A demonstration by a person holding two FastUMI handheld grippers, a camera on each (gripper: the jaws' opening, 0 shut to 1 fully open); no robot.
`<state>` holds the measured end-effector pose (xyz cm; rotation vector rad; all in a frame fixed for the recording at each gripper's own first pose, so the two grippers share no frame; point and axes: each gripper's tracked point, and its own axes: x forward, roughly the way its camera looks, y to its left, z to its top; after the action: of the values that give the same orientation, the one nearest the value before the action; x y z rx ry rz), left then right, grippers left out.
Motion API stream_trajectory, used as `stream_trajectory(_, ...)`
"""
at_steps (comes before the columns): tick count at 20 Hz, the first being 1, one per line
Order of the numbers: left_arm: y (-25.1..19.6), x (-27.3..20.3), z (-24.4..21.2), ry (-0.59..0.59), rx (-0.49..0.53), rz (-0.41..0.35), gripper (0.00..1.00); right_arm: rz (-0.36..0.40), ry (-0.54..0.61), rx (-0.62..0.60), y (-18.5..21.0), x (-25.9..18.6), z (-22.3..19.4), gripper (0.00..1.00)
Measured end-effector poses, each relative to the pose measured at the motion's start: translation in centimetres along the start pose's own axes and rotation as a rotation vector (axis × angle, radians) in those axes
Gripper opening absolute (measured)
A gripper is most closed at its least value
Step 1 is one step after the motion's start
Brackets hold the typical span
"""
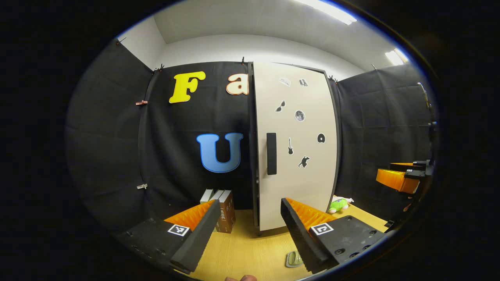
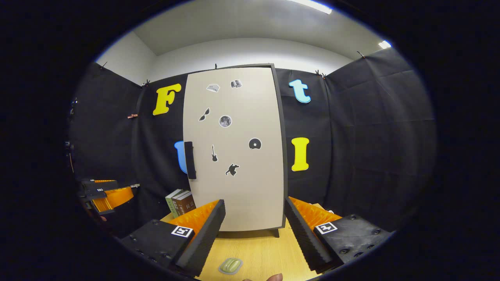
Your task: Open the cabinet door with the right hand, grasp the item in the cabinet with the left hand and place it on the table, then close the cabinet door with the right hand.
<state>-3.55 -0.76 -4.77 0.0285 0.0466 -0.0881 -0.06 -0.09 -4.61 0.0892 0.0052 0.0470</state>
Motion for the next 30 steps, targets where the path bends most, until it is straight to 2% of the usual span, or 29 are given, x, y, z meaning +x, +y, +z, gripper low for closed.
stream_trajectory(30, -1.6, 0.4, 0.5, -0.012, 0.009, -0.021, 0.97, -0.041, -0.006, 0.013, -2.4, -0.4, 0.3, 0.97)
